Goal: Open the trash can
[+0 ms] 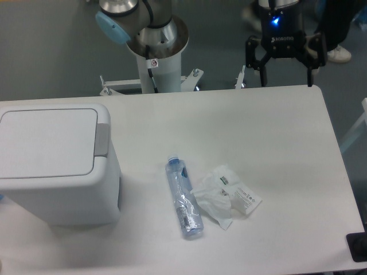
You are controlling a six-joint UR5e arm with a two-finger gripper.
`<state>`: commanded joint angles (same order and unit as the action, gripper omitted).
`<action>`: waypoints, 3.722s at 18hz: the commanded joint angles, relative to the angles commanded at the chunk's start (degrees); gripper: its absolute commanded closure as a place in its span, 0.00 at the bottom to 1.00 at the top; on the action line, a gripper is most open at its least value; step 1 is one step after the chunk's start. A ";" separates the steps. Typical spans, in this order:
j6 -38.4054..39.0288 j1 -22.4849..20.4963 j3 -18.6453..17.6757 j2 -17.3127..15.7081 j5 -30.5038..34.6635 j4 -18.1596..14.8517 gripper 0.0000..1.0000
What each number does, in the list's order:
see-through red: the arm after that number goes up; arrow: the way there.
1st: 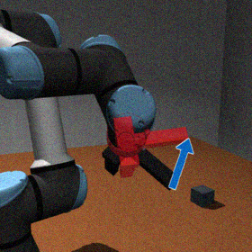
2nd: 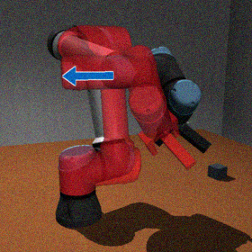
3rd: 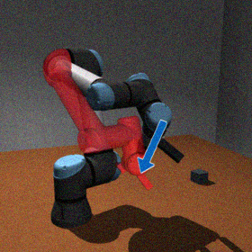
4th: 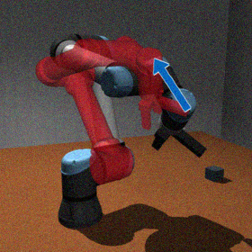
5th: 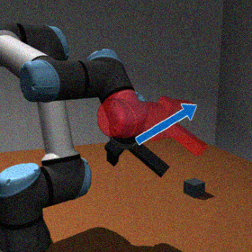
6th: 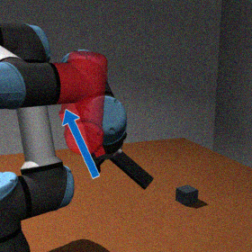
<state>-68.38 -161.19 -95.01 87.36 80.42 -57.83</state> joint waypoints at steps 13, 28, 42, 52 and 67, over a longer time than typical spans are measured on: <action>21.85 4.39 0.00 -0.44 -1.14 0.09 0.00; 62.48 21.79 -0.09 3.60 -2.64 2.29 0.00; 70.14 29.00 -0.44 5.01 -6.94 2.72 0.00; 69.96 29.53 -1.05 5.19 -6.85 2.81 0.00; 69.79 29.53 -1.76 5.80 -6.85 2.99 0.00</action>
<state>1.41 -131.66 -96.77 93.16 73.56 -54.84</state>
